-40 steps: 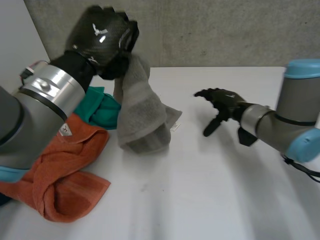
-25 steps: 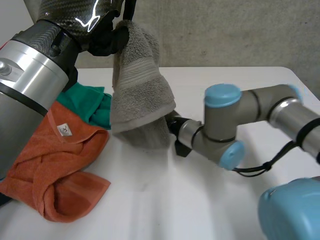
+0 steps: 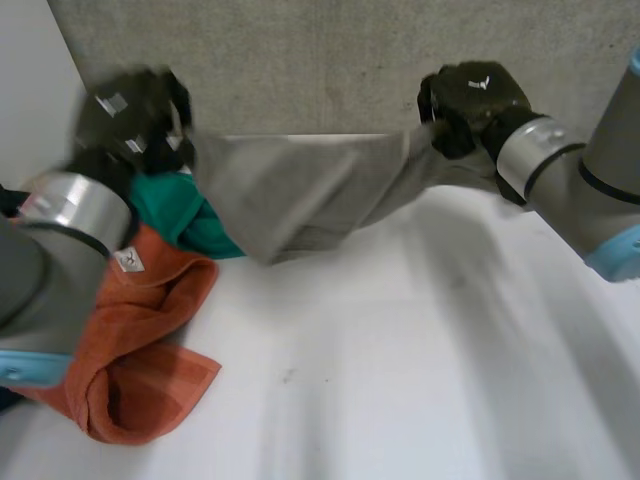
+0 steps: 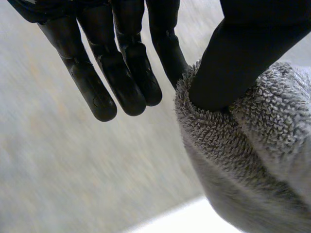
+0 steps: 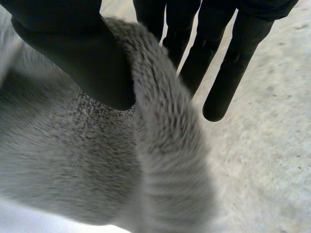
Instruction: Fold the laundry.
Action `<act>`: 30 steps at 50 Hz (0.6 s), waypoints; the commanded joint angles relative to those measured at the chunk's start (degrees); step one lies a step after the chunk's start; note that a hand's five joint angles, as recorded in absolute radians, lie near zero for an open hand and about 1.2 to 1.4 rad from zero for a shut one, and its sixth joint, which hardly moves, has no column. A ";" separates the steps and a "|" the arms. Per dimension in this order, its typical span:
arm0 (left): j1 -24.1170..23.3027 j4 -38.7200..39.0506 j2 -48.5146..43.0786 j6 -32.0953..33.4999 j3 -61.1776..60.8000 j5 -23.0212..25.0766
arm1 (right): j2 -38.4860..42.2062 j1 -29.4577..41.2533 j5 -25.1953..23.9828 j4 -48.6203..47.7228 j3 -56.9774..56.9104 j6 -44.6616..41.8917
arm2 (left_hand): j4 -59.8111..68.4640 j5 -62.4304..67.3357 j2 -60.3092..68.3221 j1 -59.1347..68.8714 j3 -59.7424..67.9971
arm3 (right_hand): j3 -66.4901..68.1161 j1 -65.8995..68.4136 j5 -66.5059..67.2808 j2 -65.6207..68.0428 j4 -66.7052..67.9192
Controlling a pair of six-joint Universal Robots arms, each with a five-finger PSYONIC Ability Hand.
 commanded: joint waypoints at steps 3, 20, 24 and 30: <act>-1.56 -0.18 -17.44 -2.20 -0.68 1.13 | 2.55 0.56 0.97 7.54 9.94 -17.97 | 11.04 14.49 11.20 13.30 11.53 | 12.06 15.42 13.33 12.56 11.48; -3.58 -8.26 -4.37 9.47 -2.33 1.11 | -1.30 -2.78 2.65 9.82 14.61 -14.91 | -58.96 -55.51 -58.80 -56.70 -58.47 | -57.93 -54.57 -56.66 -57.42 -58.51; -6.48 -8.80 -1.02 14.32 -5.42 2.35 | -4.74 -4.98 -0.08 15.88 14.96 -16.57 | -58.44 -54.99 -58.28 -56.18 -57.94 | -57.94 -54.58 -56.67 -57.44 -58.52; -14.81 -8.18 -4.77 19.06 -5.78 2.36 | -5.97 -6.65 0.27 20.64 15.40 -23.95 | -50.36 -46.92 -50.20 -48.10 -49.87 | -57.94 -54.58 -56.67 -57.44 -58.52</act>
